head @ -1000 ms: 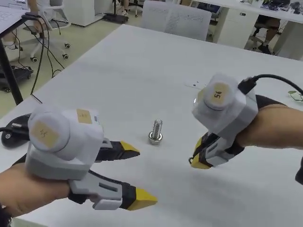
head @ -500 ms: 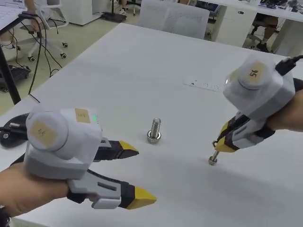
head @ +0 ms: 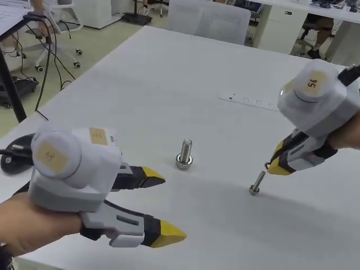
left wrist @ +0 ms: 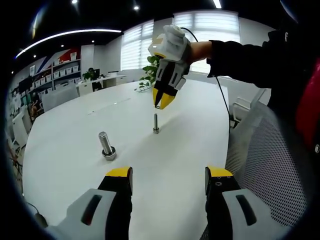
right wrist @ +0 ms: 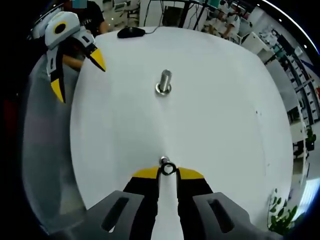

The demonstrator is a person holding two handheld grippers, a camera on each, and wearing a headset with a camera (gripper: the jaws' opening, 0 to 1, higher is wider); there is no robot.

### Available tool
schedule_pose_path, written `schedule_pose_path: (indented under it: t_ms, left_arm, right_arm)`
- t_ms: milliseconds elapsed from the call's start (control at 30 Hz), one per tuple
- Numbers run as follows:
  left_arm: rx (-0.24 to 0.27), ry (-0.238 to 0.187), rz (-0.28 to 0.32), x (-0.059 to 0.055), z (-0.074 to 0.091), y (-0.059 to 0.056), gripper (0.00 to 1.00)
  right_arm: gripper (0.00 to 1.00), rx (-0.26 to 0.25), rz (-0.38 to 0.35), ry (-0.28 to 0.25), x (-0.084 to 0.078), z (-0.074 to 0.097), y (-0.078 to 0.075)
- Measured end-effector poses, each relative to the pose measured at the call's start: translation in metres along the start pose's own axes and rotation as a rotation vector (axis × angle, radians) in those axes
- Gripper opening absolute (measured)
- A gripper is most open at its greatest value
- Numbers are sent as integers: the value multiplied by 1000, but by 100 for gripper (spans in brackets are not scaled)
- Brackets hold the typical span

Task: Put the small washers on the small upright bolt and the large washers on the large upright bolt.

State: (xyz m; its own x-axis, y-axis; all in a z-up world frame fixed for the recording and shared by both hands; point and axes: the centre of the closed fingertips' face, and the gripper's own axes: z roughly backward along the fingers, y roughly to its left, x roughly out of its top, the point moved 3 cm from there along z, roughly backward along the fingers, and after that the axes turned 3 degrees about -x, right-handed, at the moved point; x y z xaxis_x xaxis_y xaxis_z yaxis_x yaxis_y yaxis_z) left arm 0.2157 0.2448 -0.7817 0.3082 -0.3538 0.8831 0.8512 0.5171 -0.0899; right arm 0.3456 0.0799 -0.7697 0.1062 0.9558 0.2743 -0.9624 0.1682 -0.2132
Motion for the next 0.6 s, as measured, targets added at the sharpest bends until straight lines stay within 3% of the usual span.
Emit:
schedule_pose_path:
  t_ms: [600]
  left_arm:
    - [3,4,8,-2,1,1,57]
  right_arm:
    - [14,33,-5,16,-1,-16,0]
